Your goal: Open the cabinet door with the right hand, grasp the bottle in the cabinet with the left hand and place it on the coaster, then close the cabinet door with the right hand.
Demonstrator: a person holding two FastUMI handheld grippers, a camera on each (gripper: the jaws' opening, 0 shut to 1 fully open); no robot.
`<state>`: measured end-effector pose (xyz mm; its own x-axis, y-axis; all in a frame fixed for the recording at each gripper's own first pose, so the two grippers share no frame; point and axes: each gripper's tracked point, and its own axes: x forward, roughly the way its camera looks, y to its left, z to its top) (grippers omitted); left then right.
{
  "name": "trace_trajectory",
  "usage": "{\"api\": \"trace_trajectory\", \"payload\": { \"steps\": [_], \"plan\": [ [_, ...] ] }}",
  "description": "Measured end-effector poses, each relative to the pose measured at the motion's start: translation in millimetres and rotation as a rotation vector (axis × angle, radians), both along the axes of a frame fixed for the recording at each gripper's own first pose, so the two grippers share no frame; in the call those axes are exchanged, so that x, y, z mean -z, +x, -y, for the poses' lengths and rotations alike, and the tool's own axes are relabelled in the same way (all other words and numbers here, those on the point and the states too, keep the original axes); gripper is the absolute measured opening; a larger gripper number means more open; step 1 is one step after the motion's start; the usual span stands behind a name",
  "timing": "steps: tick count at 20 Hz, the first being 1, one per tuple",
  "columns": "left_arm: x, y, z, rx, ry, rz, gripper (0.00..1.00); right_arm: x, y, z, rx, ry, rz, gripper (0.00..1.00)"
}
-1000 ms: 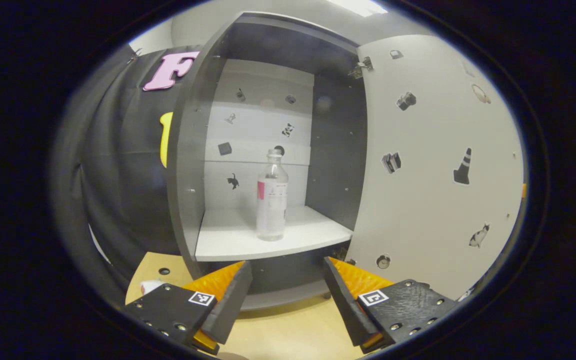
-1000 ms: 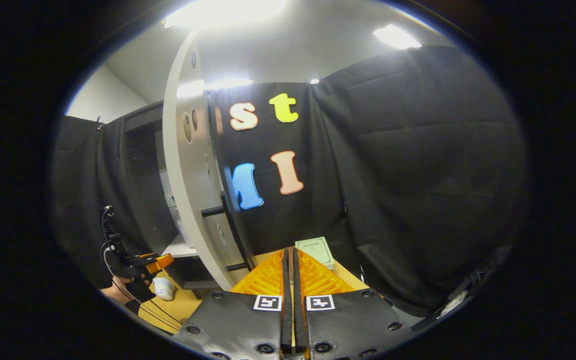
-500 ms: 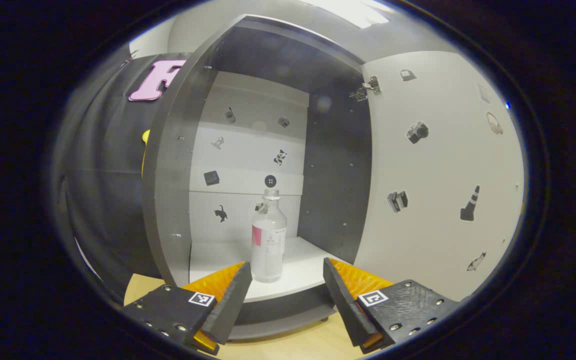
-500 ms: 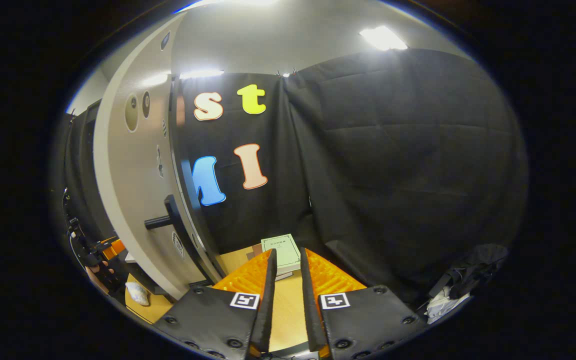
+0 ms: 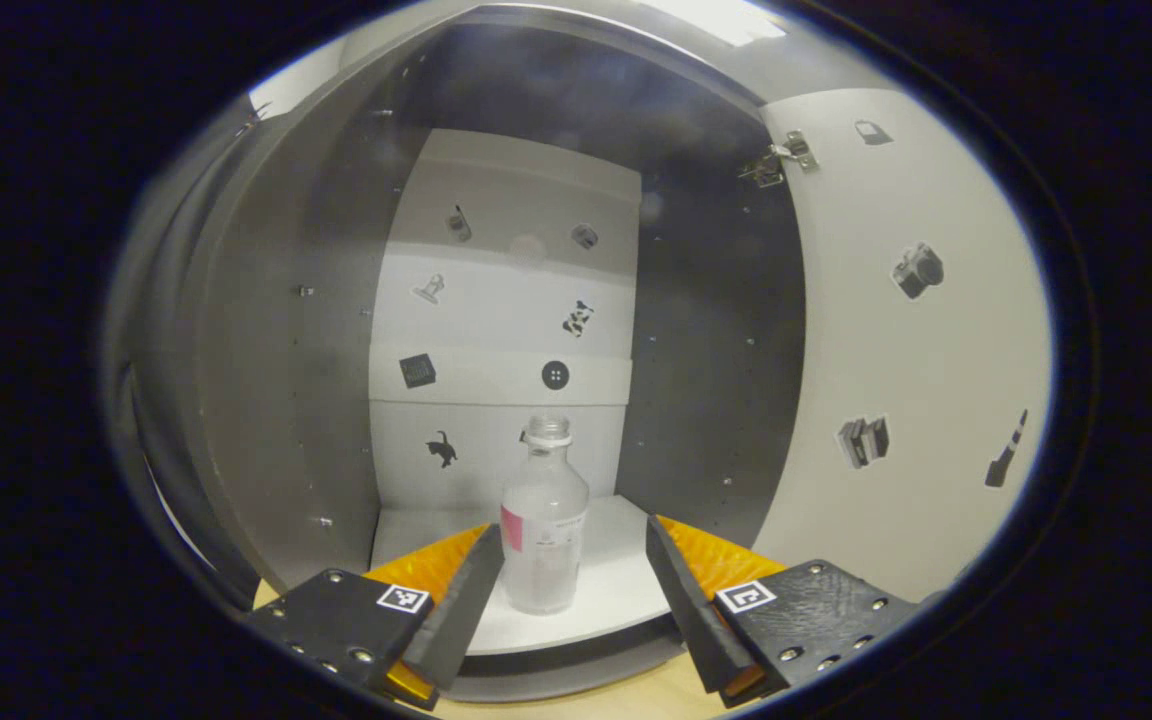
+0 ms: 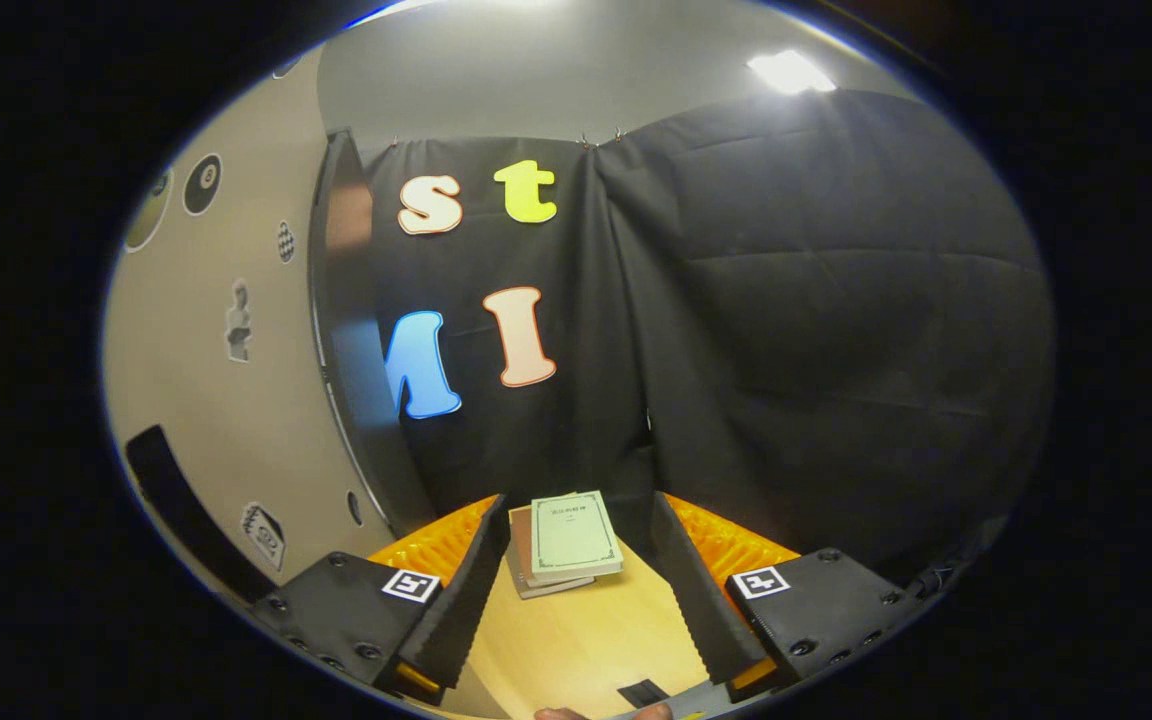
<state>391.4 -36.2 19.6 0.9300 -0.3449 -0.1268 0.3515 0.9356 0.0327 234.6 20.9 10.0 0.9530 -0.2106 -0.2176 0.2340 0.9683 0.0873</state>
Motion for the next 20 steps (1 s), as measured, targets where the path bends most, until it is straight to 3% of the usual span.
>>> {"api": "trace_trajectory", "payload": {
  "steps": [3, 10, 20],
  "plan": [
    [5.9, 17.9, 0.1, -0.039, 0.018, -0.006, 0.9, 2.0, 22.8, 6.6, -0.026, -0.008, 0.008, 0.98],
    [18.7, 51.4, 3.6, -0.055, 0.018, -0.04, 0.87, 21.5, 53.5, 8.3, -0.094, -0.024, -0.045, 0.98],
    [31.7, 73.1, 6.2, -0.061, 0.047, -0.046, 0.88, 38.8, 70.2, 14.1, -0.108, -0.041, -0.086, 0.98]
  ]
}}
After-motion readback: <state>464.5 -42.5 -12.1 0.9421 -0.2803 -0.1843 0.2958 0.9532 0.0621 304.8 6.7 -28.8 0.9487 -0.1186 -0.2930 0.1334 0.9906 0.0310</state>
